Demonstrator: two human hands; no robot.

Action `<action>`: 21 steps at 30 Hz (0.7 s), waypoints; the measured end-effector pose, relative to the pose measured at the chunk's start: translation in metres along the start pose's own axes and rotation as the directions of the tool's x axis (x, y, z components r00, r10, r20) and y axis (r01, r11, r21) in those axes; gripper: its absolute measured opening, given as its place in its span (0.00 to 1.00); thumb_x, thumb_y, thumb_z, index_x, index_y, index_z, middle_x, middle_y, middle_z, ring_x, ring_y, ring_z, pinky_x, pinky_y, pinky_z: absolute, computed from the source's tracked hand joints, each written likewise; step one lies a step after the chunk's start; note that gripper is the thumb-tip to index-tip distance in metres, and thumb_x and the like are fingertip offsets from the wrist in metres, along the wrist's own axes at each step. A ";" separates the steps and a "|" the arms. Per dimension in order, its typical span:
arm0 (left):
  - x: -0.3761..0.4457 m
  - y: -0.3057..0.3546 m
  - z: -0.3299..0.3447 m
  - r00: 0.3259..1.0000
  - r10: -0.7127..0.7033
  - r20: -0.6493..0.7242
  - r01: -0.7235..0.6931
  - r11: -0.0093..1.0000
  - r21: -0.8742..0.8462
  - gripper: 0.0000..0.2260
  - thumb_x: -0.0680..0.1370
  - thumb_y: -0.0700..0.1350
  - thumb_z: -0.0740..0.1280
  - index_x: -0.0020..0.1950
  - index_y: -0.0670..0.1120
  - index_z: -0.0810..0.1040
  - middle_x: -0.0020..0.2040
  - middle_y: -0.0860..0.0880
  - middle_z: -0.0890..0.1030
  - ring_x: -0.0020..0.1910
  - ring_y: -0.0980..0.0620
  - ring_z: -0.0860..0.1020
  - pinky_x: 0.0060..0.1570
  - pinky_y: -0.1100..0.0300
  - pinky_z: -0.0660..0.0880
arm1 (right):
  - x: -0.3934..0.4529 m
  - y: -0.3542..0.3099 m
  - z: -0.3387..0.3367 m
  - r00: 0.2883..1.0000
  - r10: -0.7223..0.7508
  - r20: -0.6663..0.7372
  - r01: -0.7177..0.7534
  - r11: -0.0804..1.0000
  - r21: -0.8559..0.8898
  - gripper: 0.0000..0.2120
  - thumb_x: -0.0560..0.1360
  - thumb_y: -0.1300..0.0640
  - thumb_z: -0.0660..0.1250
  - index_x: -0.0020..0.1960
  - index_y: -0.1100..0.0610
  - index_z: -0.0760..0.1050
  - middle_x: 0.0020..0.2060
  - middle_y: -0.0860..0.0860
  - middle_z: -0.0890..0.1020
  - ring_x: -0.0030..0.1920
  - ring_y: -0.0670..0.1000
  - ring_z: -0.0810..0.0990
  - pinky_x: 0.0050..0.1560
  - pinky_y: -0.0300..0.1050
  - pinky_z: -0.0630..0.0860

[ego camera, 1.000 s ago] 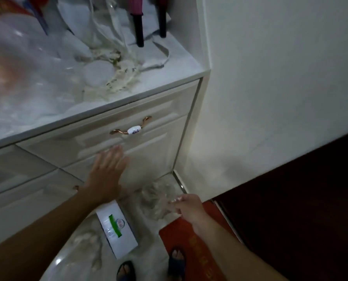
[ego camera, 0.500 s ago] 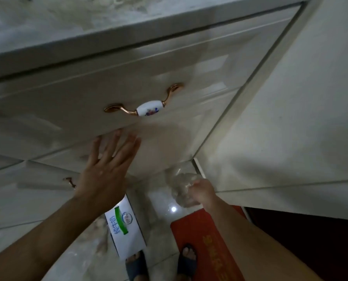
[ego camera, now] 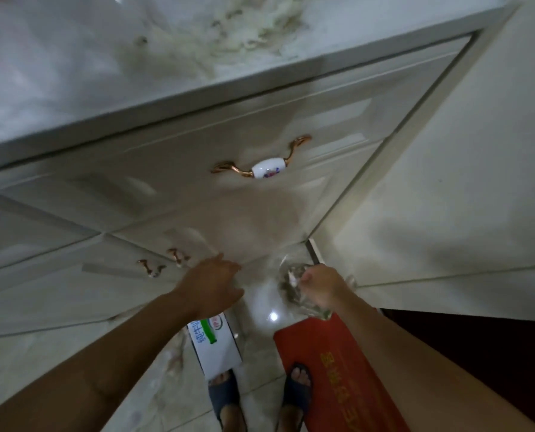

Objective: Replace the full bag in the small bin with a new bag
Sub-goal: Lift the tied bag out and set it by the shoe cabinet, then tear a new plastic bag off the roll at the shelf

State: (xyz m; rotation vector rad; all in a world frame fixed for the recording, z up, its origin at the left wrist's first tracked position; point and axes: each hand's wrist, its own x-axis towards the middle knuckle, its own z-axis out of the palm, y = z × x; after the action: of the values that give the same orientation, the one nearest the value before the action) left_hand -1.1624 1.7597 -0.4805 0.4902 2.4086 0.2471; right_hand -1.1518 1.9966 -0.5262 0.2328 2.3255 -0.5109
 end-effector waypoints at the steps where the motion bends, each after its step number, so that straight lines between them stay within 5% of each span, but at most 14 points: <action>1: -0.005 0.001 -0.002 1.000 -0.025 -0.013 0.023 0.994 -0.110 0.25 0.80 0.55 0.62 0.75 0.48 0.66 0.74 0.47 0.70 0.74 0.47 0.65 0.70 0.57 0.62 | -0.011 -0.005 -0.006 1.000 -0.009 -0.004 0.009 1.000 -0.008 0.16 0.79 0.54 0.58 0.40 0.57 0.80 0.43 0.53 0.82 0.46 0.52 0.81 0.45 0.41 0.72; 6: -0.045 0.005 -0.030 0.995 -0.082 0.052 0.093 0.952 -0.290 0.18 0.80 0.51 0.63 0.65 0.41 0.76 0.65 0.42 0.77 0.61 0.46 0.76 0.56 0.61 0.69 | -0.087 -0.044 -0.036 0.986 -0.114 -0.118 0.098 0.986 -0.132 0.13 0.80 0.53 0.56 0.54 0.57 0.77 0.52 0.56 0.82 0.53 0.56 0.81 0.52 0.48 0.77; 9: -0.085 0.014 -0.054 0.995 -0.081 0.063 0.093 0.968 -0.232 0.22 0.80 0.52 0.63 0.70 0.43 0.72 0.69 0.44 0.74 0.66 0.46 0.73 0.62 0.59 0.68 | -0.138 -0.077 -0.052 0.977 -0.176 -0.118 0.152 0.971 -0.187 0.15 0.79 0.50 0.57 0.58 0.58 0.76 0.56 0.56 0.80 0.56 0.57 0.79 0.54 0.49 0.76; 12: -0.133 0.024 -0.078 0.997 -0.078 0.022 0.081 0.976 -0.201 0.25 0.80 0.55 0.63 0.73 0.44 0.69 0.72 0.45 0.71 0.70 0.48 0.70 0.66 0.58 0.66 | -0.184 -0.111 -0.068 0.967 -0.245 -0.072 0.224 0.950 -0.219 0.15 0.78 0.50 0.60 0.57 0.59 0.77 0.56 0.58 0.81 0.56 0.58 0.79 0.52 0.45 0.74; 16: -0.205 0.029 -0.108 0.991 -0.122 -0.055 0.110 0.976 -0.187 0.22 0.78 0.54 0.64 0.68 0.44 0.74 0.67 0.45 0.76 0.62 0.48 0.75 0.59 0.57 0.71 | -0.238 -0.154 -0.089 0.939 -0.344 -0.029 0.322 0.902 -0.287 0.14 0.77 0.52 0.62 0.57 0.59 0.77 0.56 0.58 0.81 0.55 0.58 0.80 0.49 0.45 0.73; 21: -0.300 0.041 -0.131 0.956 -0.234 -0.179 0.190 0.954 -0.232 0.17 0.78 0.52 0.65 0.59 0.41 0.80 0.58 0.44 0.81 0.53 0.47 0.79 0.52 0.57 0.73 | -0.311 -0.199 -0.110 0.829 -0.557 -0.058 0.486 0.767 -0.419 0.12 0.77 0.52 0.63 0.52 0.59 0.79 0.52 0.57 0.82 0.53 0.58 0.80 0.45 0.44 0.71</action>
State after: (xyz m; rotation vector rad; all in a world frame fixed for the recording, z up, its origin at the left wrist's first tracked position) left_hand -1.0210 1.6677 -0.1965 0.1092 2.5713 0.4733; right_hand -1.0594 1.8574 -0.1790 -0.6118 2.6044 -0.2795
